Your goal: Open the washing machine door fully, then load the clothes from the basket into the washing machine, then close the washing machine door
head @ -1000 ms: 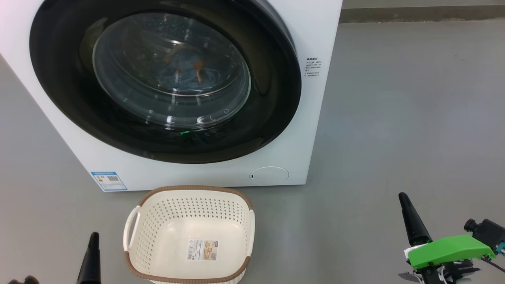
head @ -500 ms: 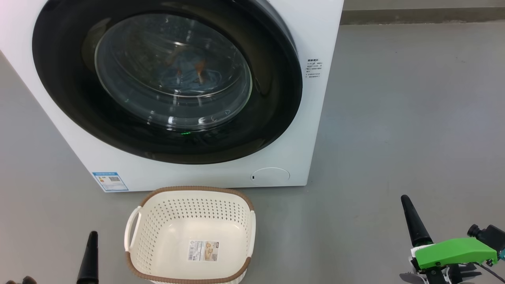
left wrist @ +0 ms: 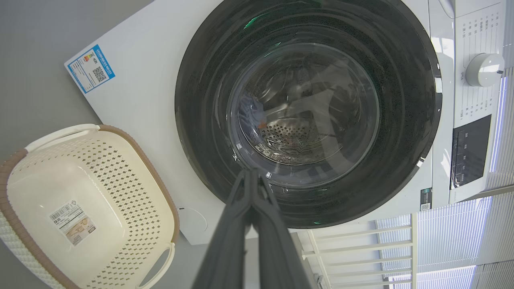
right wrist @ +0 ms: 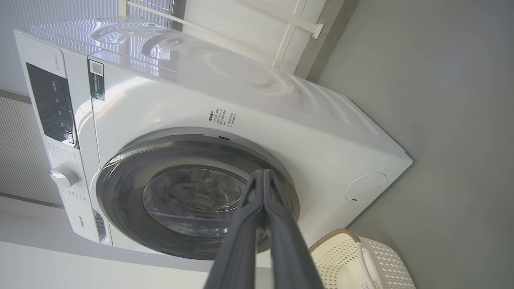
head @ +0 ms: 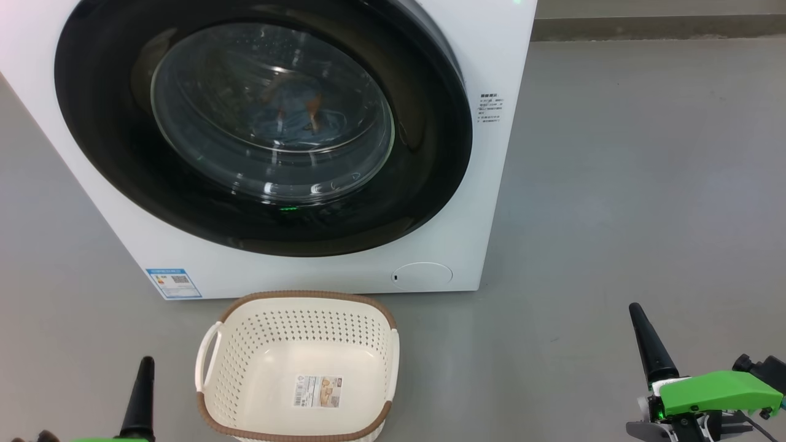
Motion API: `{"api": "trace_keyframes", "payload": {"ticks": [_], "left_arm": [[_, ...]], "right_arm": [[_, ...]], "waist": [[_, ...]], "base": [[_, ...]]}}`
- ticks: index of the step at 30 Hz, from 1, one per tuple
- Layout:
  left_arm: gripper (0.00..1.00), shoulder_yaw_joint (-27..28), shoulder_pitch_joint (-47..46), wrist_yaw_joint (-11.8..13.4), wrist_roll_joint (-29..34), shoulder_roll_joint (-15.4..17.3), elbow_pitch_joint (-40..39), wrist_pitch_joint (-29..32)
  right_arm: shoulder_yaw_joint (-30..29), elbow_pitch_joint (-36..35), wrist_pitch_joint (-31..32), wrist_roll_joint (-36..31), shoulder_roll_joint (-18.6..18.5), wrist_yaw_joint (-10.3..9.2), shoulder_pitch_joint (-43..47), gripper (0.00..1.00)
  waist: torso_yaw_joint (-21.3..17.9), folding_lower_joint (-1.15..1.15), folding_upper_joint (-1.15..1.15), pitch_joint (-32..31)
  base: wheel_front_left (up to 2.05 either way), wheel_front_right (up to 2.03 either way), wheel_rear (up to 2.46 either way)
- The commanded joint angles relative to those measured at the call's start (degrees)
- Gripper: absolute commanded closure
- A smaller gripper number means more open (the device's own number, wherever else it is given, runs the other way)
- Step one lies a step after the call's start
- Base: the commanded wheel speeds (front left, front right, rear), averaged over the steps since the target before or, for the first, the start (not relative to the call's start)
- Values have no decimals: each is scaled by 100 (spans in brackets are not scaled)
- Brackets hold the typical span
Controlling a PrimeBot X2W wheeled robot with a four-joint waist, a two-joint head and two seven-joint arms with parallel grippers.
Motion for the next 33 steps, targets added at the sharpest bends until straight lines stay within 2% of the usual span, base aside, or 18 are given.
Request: {"api": "trace_keyframes", "payload": {"ticks": [1, 28, 33], "left_arm": [[100, 200, -316, -14, -161, 50, -89, 58], [100, 461, -535, -17, -1375, -142, 96, 484], [100, 472, -540, -17, -1401, -150, 101, 498]], "right_arm": [[23, -176, 51, 208, 3, -5, -80, 100], [-253, -219, 491, 1609, 151, -7, -47, 100], [-263, -220, 504, 1640, 157, -8, -46, 100]], "waist": [[2, 0, 0, -3], [41, 0, 0, -52], [42, 0, 0, -53]], "base": [[0, 0, 0], [0, 0, 0], [0, 0, 0]]}}
